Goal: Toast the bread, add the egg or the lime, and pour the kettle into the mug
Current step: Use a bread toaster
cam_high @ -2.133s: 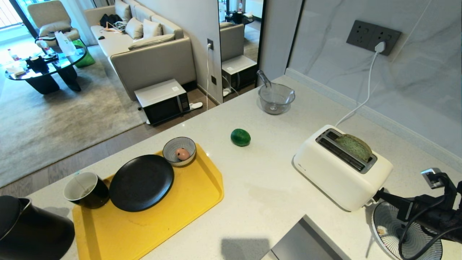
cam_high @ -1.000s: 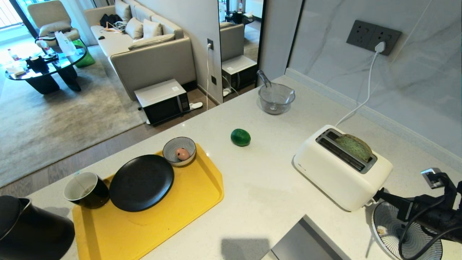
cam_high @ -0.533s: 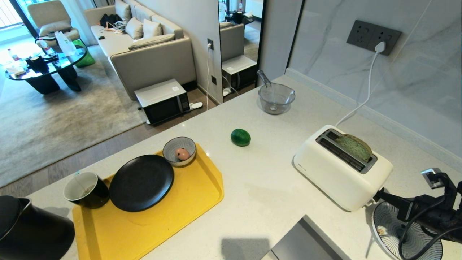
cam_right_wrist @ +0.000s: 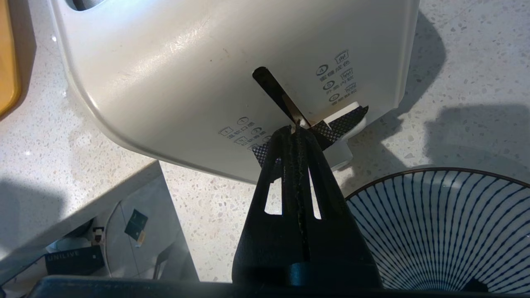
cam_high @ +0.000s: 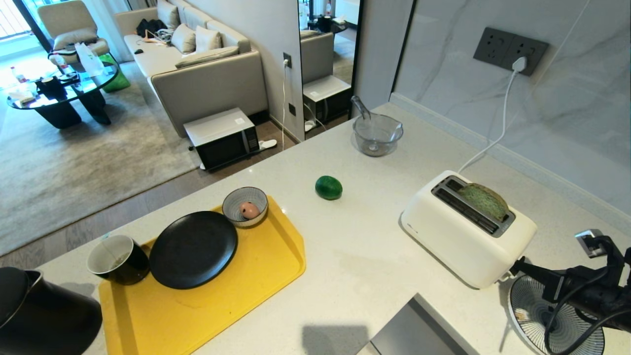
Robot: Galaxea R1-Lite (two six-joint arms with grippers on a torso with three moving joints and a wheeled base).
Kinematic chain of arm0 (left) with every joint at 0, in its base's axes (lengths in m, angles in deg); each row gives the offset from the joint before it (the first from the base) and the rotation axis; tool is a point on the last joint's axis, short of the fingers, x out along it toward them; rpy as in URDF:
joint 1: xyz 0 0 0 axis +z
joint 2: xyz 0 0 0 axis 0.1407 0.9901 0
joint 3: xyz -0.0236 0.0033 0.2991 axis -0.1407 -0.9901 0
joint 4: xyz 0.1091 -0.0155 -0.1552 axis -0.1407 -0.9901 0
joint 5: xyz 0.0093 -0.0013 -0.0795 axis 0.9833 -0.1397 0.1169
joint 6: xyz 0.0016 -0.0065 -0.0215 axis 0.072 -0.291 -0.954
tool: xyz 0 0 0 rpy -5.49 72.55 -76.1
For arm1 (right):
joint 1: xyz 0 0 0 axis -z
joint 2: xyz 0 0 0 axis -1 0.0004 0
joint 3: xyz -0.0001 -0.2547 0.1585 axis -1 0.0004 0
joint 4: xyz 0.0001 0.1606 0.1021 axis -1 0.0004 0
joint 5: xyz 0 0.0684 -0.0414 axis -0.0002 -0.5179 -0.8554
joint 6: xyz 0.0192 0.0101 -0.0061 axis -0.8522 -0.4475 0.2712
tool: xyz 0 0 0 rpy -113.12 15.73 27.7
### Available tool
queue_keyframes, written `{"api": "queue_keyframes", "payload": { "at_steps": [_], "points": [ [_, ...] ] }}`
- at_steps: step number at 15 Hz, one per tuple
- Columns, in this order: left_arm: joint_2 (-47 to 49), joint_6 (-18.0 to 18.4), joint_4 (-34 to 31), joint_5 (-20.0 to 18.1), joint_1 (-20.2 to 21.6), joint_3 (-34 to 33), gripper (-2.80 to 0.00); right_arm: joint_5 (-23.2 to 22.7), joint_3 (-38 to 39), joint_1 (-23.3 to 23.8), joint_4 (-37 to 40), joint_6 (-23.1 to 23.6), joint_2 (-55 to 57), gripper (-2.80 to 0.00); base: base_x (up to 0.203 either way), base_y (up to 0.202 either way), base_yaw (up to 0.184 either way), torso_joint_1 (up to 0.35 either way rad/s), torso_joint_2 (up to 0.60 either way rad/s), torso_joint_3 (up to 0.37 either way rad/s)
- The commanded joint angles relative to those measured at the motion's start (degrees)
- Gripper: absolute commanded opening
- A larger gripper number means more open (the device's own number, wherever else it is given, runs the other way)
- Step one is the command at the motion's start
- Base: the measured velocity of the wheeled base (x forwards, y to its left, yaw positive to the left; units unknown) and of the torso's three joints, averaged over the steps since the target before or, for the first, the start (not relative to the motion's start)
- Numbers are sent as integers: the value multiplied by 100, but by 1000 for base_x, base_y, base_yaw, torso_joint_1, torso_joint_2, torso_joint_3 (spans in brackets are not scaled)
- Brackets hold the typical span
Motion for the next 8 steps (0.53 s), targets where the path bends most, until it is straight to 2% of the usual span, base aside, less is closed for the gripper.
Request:
{"api": "queue_keyframes", "payload": {
  "at_steps": [1, 8],
  "points": [
    [-13, -4, 3, 2, 2, -79, -280, -24, 17, 0, -52, 10, -81, -280, 0, 0, 0, 0, 0, 0],
    [-13, -4, 3, 2, 2, -79, -280, -16, 258, 25, -60, 8, -564, -280, 0, 0, 0, 0, 0, 0]
  ]
}}
